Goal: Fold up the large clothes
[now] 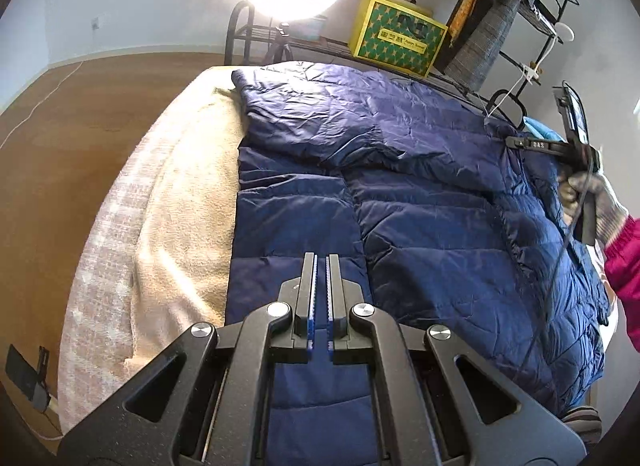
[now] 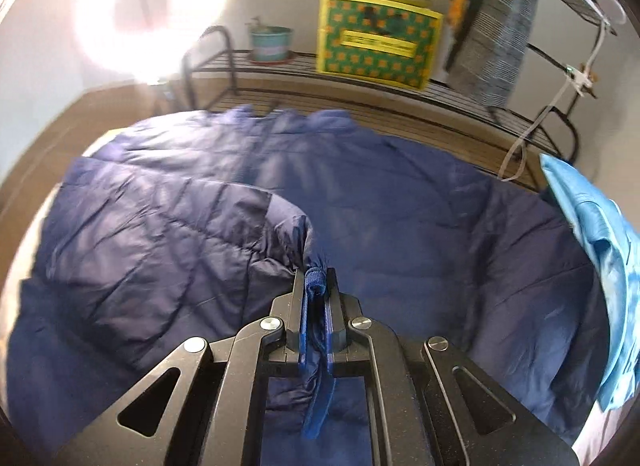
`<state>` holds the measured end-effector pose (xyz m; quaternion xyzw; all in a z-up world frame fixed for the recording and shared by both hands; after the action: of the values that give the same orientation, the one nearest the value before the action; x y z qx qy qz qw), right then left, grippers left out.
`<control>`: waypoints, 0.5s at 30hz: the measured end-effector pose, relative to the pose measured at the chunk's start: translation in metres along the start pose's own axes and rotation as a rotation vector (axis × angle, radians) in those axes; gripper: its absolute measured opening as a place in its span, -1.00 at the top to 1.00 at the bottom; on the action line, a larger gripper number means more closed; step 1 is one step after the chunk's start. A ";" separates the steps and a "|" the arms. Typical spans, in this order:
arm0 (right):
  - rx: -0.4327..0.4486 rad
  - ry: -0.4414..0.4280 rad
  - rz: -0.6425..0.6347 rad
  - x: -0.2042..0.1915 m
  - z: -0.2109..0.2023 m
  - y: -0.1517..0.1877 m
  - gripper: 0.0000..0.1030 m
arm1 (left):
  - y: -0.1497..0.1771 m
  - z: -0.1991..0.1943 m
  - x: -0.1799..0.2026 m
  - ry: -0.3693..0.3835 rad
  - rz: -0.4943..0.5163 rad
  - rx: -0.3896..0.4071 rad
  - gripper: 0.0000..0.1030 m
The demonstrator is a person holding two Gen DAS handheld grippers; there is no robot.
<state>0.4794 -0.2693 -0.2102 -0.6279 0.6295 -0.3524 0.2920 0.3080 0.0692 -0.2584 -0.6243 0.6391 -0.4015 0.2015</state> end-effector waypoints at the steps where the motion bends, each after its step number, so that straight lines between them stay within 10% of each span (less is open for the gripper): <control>1: -0.001 -0.002 0.011 0.002 0.004 0.000 0.91 | 0.001 0.000 0.000 -0.004 -0.001 -0.004 1.00; 15: -0.062 -0.007 0.050 0.005 0.051 0.008 0.87 | -0.001 -0.015 0.005 -0.018 0.011 0.003 1.00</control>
<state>0.5157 -0.2788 -0.2456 -0.6219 0.6546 -0.3231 0.2834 0.2973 0.0686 -0.2474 -0.6242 0.6401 -0.3955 0.2103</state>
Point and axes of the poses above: each gripper's, at about its wrist camera, not at the fingertips, and z roughly the way its jaws point, x to its right, y to its underside, the point moved 4 cm from there along z, roughly the way its jaws point, and after that the axes turned 13 degrees about x, right-handed, at the moved point
